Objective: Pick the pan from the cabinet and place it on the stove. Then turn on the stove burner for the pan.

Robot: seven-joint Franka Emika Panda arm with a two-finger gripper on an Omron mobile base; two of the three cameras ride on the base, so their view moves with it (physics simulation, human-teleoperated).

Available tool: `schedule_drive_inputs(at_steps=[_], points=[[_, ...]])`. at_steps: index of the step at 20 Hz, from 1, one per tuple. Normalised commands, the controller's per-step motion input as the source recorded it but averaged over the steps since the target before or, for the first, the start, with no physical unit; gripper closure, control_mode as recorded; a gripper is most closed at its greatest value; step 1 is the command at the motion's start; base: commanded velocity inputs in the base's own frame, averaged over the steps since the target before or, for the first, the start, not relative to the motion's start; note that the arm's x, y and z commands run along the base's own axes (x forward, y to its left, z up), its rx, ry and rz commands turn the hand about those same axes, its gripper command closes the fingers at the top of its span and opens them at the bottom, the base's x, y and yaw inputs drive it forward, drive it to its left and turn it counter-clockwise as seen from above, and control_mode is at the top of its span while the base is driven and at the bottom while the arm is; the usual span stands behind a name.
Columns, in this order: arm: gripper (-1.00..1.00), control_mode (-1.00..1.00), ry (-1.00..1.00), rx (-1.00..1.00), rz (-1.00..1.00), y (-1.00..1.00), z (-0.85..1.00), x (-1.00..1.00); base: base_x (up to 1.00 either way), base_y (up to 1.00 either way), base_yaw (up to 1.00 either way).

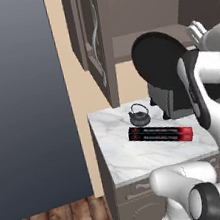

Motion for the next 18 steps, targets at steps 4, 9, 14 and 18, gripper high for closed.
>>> schedule_drive_inputs(at_steps=[4, 9, 14, 18], points=[[1.00, -1.00, 0.00, 0.00, -0.01, 0.00, -0.07, -0.54, 0.00, 0.00, 0.00], [1.00, -1.00, 0.00, -0.02, 0.00, 0.02, -0.06, -0.15, 0.00, 0.00, 0.00], [1.00, -1.00, 0.00, -0.01, 0.00, 0.00, -0.04, -0.02, 0.00, 0.00, 0.00], [1.00, 1.00, 0.00, 0.00, 0.00, 0.00, -0.03, -0.06, -0.38, 0.00, 0.00]])
